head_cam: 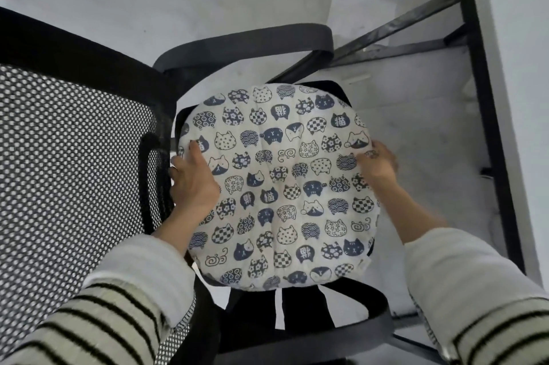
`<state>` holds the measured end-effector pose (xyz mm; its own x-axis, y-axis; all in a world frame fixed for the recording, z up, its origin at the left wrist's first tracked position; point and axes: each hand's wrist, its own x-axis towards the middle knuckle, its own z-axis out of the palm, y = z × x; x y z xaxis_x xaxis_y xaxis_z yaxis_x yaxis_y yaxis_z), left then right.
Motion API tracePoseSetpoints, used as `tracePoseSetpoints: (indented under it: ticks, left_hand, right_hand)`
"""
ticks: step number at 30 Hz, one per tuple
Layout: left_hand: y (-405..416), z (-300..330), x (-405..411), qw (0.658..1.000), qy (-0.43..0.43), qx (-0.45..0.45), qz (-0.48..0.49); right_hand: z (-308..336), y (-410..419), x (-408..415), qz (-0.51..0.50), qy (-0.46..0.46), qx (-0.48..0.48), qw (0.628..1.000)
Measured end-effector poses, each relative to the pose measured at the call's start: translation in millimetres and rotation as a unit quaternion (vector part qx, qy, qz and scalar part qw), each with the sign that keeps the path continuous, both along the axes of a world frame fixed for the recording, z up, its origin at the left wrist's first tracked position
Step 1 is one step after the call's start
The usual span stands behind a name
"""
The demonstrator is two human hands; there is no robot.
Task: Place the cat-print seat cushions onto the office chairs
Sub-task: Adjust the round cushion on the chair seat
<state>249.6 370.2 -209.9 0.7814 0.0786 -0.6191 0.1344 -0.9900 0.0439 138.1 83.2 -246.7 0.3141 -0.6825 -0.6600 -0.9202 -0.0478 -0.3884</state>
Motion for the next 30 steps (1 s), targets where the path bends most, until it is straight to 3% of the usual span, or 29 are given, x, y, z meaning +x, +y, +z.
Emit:
tracePoseSetpoints:
  ticks: [8, 12, 18, 20, 24, 27, 30]
  left_hand:
    - [11, -7, 5, 1.000, -0.003, -0.017, -0.003]
    - [18, -25, -4, 0.998, -0.005, -0.048, -0.051]
    - [20, -42, -32, 0.992, 0.063, -0.029, -0.102]
    - [22, -40, -44, 0.989, 0.054, -0.024, -0.139]
    - [27, -37, -79, 0.977, 0.051, 0.000, -0.208]
    - [25, -42, -108, 0.968, 0.083, 0.010, -0.235]
    - [21, -43, -125, 0.967, 0.092, -0.001, -0.236]
  right_hand:
    - [-1, -6, -17, 0.069, 0.034, 0.067, 0.995]
    - [-16, 1, -49, 0.048, 0.060, 0.104, 0.992]
    - [-24, 12, -55, -0.002, 0.026, 0.042, 0.999]
    - [-18, 18, -54, 0.036, 0.019, -0.007, 0.999]
    - [0, 51, -57, 0.229, 0.042, -0.060, 0.971]
    - [-1, 82, -72, 0.325, 0.128, -0.035, 0.936]
    - [-4, 111, -92, 0.349, 0.161, -0.004, 0.923]
